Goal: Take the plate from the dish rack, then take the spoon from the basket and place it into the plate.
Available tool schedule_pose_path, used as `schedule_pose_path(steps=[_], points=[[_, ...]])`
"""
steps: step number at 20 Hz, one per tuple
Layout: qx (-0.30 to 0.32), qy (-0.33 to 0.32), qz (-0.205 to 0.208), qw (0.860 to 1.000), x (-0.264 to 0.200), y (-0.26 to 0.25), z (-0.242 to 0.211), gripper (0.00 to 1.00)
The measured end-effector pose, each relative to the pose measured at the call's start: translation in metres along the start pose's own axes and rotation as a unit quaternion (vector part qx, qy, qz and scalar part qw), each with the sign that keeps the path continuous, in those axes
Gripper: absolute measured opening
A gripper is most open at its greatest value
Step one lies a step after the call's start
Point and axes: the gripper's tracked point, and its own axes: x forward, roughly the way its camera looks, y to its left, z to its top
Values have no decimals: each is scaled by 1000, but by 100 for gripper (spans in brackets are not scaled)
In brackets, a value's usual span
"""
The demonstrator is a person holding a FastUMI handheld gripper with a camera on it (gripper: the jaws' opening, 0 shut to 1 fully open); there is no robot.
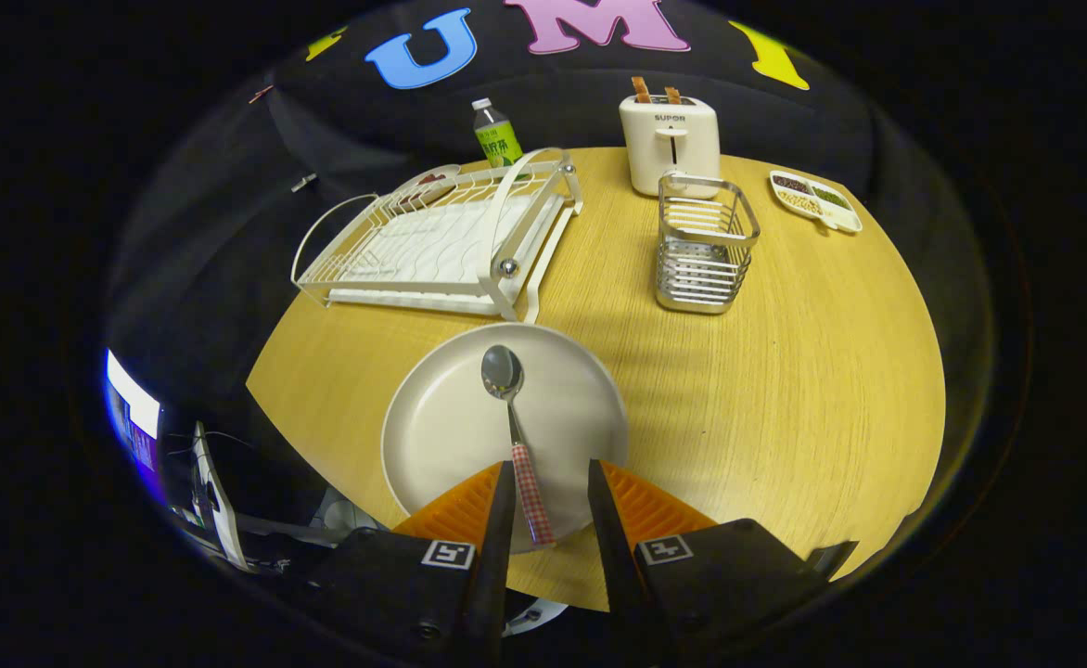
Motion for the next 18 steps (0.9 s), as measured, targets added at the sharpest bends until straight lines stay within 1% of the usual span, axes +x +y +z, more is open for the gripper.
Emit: schedule_pose_path(steps=[4,7,11,14,16,17,18], points=[[-7,-53,11,999,-40,0,52,49],[-7,-92,29,995,-68,3,92,49],[-8,-152,53,987,-108,5,142,49],[-17,-200,49,978,-137,-6,176,49],[-41,-240,32,969,-167,-22,195,53],[-56,-265,21,963,-181,-30,206,62],[-73,-289,7,954,-197,-39,217,67]])
